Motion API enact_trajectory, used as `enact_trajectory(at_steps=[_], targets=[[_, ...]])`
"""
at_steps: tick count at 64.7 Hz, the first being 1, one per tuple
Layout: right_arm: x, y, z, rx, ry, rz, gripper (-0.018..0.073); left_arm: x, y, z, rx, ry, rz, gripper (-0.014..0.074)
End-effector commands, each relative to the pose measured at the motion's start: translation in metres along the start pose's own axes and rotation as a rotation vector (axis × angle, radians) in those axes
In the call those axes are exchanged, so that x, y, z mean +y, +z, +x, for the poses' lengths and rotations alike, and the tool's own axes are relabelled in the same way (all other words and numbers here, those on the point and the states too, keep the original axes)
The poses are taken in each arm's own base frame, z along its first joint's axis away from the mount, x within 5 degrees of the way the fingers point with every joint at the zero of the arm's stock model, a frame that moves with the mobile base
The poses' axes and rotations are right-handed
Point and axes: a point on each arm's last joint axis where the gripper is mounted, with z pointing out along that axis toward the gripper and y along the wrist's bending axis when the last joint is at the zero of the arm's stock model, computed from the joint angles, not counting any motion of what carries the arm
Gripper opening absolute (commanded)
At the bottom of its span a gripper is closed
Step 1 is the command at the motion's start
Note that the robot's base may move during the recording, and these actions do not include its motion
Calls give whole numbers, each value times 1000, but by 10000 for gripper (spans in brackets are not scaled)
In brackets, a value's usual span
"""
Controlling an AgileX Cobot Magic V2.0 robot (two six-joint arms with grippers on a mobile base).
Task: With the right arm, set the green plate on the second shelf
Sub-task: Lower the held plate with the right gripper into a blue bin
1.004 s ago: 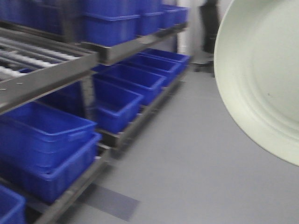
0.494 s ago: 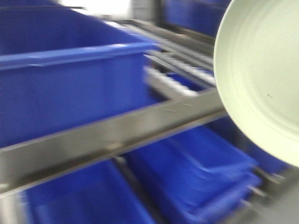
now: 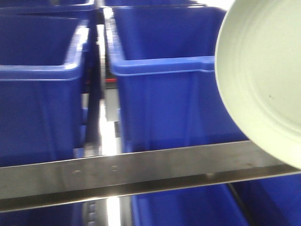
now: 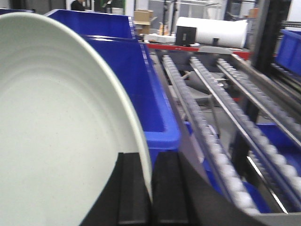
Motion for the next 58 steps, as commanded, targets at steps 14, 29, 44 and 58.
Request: enact_trajectory(at_steps=[14, 29, 44, 58], targets=[[-2, 0, -20, -127, 3, 16, 50, 0, 0, 6, -59, -1, 1, 130], [-2, 0, -20, -127, 3, 16, 50, 0, 0, 6, -59, -1, 1, 130], [-2, 0, -20, -127, 3, 16, 50, 0, 0, 6, -59, -1, 1, 130], [-2, 0, -20, -129, 3, 16, 50, 0, 0, 6, -59, -1, 1, 130]])
